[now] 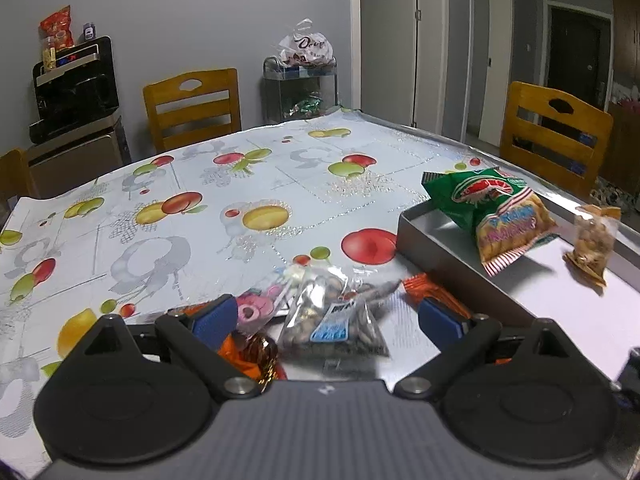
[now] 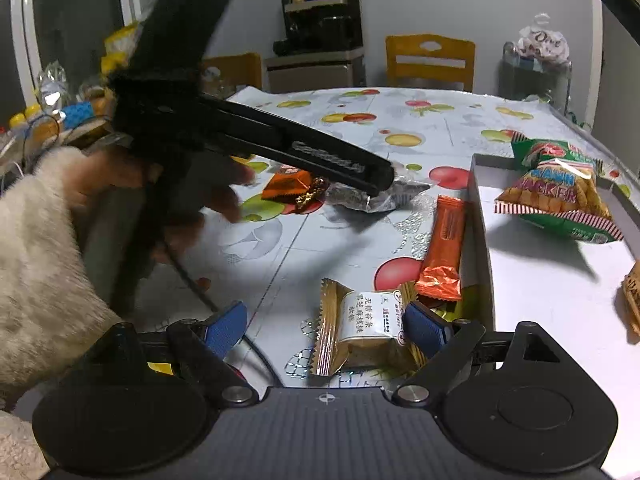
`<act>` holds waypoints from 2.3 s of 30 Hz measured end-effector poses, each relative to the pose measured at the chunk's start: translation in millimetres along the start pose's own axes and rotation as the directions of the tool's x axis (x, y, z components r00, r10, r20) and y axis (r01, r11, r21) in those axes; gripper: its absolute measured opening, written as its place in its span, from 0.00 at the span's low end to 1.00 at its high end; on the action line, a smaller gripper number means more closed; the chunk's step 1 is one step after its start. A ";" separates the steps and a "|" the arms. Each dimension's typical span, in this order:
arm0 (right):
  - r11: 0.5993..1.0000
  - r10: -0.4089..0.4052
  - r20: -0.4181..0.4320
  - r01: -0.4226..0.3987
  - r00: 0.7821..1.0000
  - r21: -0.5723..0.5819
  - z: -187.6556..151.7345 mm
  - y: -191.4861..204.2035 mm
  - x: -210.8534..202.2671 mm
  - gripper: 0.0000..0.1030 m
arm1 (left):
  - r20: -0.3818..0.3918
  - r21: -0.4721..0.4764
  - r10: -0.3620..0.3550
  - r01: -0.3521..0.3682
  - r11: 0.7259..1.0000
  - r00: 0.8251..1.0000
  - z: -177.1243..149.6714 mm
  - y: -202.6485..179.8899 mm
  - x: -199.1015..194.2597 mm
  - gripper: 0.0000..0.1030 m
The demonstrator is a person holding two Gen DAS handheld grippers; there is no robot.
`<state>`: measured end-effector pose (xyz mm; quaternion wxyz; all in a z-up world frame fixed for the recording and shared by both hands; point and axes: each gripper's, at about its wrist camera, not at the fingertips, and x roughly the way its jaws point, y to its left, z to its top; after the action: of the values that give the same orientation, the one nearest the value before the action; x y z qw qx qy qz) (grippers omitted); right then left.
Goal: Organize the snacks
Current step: 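Move both tools back toward the remaining snacks on the table, then grasp the clear sunflower-seed bag with the left tool while the right tool grasps the gold-wrapped bar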
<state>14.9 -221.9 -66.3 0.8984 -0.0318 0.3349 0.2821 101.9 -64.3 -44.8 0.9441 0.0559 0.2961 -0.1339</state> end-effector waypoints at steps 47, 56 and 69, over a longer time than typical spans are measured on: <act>0.994 -0.106 0.042 0.105 0.994 0.010 8.6 -10.3 -7.5 0.83 | -0.057 0.012 -0.127 0.128 0.992 0.990 -25.5 2.1 36.1 0.69; 0.978 -0.173 -0.044 0.167 0.984 -0.128 -0.7 -0.6 17.2 0.54 | -0.055 0.013 -0.130 0.131 0.991 0.990 -25.7 1.9 34.9 0.67; 0.989 -0.138 0.010 0.138 0.990 -0.050 1.0 -11.0 13.1 0.39 | -0.027 0.029 -0.105 0.106 0.994 0.994 -24.9 -1.2 24.9 0.58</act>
<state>29.3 -224.5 -75.1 0.9158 -0.0768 0.3218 0.2277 107.6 -66.3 -79.5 0.9308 0.0561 0.3088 -0.1873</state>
